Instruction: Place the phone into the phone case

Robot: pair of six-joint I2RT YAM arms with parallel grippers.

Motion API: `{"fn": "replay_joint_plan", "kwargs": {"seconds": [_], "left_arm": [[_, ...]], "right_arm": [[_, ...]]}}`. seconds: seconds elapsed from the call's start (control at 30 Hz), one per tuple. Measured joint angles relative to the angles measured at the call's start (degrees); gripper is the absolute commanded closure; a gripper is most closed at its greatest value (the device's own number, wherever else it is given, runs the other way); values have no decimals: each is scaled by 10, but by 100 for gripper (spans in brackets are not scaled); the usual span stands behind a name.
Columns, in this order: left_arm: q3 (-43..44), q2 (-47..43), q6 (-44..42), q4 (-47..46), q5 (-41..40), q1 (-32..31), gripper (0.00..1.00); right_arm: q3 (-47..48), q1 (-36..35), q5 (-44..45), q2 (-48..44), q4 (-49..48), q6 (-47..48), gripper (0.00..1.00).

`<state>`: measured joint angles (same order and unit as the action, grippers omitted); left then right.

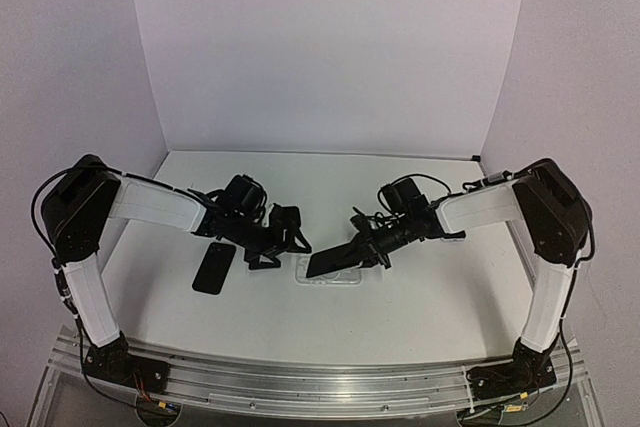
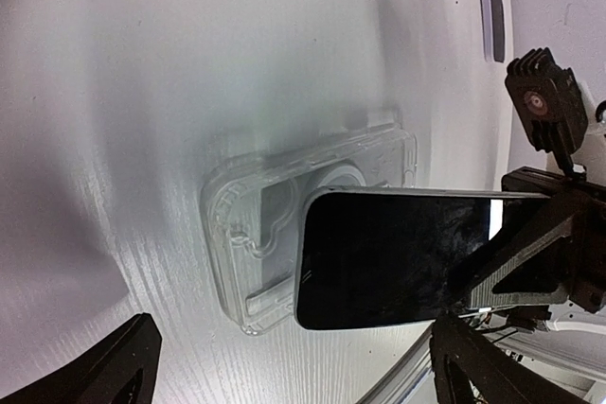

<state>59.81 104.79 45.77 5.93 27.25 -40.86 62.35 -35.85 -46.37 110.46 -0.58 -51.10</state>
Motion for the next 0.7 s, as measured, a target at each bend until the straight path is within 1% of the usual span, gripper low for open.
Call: {"fn": "replay_joint_plan", "kwargs": {"seconds": [0.7], "left_arm": [[57,71,-20,-1,44,0,0]], "right_arm": [[11,5,-25,42,-22,4,100]]}}
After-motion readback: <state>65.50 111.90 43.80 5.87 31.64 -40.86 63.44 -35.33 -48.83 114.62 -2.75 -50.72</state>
